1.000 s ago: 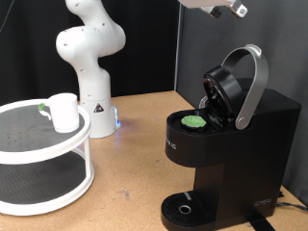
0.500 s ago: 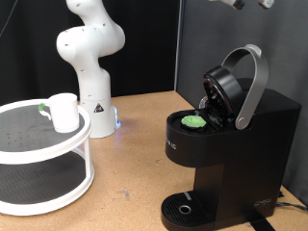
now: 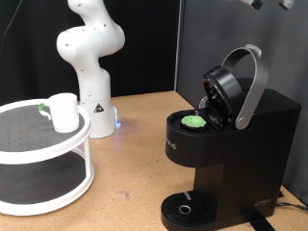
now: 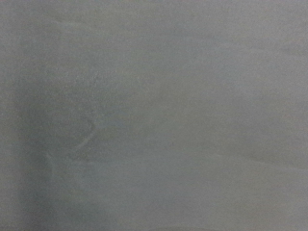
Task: Make a cup of coffee with the keurig machine
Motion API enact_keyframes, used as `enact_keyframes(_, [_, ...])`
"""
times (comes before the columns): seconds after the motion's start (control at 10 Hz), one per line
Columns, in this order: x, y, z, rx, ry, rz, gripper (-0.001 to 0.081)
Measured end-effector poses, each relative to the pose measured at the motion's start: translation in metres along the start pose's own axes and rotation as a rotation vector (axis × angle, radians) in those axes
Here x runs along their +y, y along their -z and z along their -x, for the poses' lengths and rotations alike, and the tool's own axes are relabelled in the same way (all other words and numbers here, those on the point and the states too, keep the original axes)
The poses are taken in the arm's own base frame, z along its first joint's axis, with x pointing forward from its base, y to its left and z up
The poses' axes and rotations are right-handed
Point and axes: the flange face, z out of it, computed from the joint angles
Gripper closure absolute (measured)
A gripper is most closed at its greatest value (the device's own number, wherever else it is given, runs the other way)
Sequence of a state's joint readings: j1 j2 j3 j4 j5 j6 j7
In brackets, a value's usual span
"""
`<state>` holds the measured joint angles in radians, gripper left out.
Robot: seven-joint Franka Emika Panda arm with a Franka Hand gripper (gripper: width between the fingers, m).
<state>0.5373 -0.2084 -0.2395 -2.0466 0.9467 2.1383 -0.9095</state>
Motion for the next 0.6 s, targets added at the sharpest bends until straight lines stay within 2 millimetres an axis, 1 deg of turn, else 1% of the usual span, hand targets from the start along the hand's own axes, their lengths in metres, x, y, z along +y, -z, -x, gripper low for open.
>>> enact_keyframes(0.2, [0.002, -0.017, 0.003, -0.032, -0.004, -0.005, 0.0001])
enact_keyframes(0.3, [0.005, -0.024, 0.006, -0.047, -0.008, -0.006, 0.0106])
enact_keyframes(0.4, [0.008, -0.029, 0.009, -0.061, -0.012, -0.003, 0.0106])
enact_keyframes(0.5, [0.012, -0.034, 0.013, -0.073, -0.019, -0.001, 0.0242])
enact_keyframes(0.6, [0.016, -0.036, 0.017, -0.081, -0.023, 0.006, 0.0427])
